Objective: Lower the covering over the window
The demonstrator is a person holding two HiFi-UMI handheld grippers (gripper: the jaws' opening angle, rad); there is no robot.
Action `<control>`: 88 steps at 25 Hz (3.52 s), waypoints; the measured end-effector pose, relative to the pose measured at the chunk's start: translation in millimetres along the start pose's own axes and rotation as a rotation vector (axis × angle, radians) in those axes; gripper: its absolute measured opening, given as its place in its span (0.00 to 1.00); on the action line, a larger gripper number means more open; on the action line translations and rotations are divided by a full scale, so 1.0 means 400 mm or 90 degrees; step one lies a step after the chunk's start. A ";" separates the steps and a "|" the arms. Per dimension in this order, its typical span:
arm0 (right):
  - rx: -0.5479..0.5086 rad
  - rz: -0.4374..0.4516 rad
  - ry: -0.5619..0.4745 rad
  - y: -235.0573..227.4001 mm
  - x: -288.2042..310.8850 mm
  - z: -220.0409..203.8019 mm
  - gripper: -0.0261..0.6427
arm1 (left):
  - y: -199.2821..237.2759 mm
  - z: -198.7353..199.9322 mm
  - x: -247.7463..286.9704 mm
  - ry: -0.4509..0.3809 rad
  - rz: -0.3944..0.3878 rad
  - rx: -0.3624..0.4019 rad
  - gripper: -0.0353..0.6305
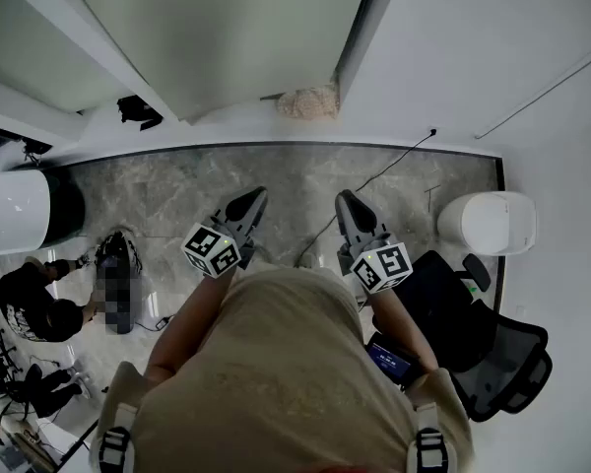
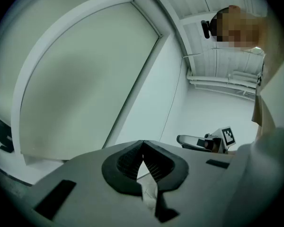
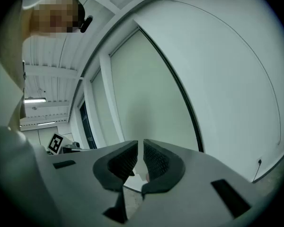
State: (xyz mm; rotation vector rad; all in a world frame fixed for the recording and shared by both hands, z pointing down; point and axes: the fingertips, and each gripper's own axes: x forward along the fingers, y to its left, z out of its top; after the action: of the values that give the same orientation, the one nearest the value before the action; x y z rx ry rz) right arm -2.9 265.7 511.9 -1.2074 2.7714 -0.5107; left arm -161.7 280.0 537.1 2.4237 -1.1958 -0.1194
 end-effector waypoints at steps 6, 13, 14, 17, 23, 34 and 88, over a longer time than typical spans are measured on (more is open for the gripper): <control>0.011 0.011 -0.008 -0.020 -0.051 0.014 0.10 | -0.052 -0.020 0.033 0.010 0.002 0.002 0.08; 0.027 0.022 -0.024 -0.042 -0.071 0.036 0.10 | -0.077 -0.019 0.069 0.003 0.002 0.006 0.08; 0.033 0.025 -0.028 -0.046 -0.075 0.042 0.10 | -0.084 -0.020 0.074 0.001 0.002 0.006 0.08; 0.026 0.032 -0.030 -0.065 -0.093 0.058 0.11 | -0.105 -0.024 0.094 -0.006 0.004 0.007 0.08; 0.011 0.047 -0.024 -0.112 -0.133 0.057 0.11 | -0.139 -0.061 0.126 -0.025 0.017 -0.004 0.08; 0.017 0.072 -0.031 -0.148 -0.150 0.055 0.11 | -0.153 -0.101 0.139 -0.020 0.043 -0.009 0.08; -0.021 -0.001 -0.022 -0.016 0.423 -0.001 0.11 | 0.380 0.092 0.130 0.021 -0.052 -0.019 0.08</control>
State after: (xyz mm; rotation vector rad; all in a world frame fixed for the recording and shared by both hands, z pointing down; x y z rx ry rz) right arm -114.6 139.1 524.9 -1.2121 2.7605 -0.4417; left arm -250.7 146.1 572.9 2.4394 -1.0729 -0.1220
